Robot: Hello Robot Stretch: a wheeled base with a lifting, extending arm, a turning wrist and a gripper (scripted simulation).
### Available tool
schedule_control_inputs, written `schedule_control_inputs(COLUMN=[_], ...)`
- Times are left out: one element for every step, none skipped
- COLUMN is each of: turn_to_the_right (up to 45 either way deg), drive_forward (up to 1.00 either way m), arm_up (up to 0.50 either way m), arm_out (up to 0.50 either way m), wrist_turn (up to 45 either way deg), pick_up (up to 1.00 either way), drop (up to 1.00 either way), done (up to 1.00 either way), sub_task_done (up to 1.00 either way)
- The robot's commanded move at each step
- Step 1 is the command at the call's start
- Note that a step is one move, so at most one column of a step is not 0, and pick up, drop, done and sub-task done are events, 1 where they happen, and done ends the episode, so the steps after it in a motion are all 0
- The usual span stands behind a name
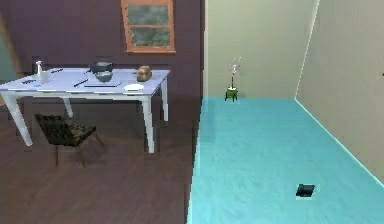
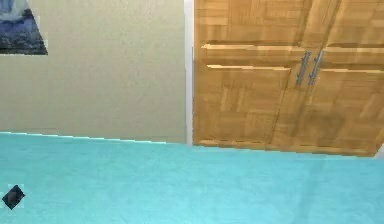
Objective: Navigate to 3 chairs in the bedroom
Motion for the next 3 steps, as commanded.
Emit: schedule_control_inputs(turn_to_the_right=[45.0, 42.0, 0.0], drive_forward=[0.00, 0.00, 0.05], arm_up=[0.00, 0.00, 0.00], arm_out=[0.00, 0.00, 0.00], wrist_turn=[0.0, 0.0, 0.0], pick_up=[0.00, 0.00, 0.00], drop=[0.00, 0.00, 0.00], done=[0.00, 0.00, 0.00], sub_task_done=[0.00, 0.00, 0.00])
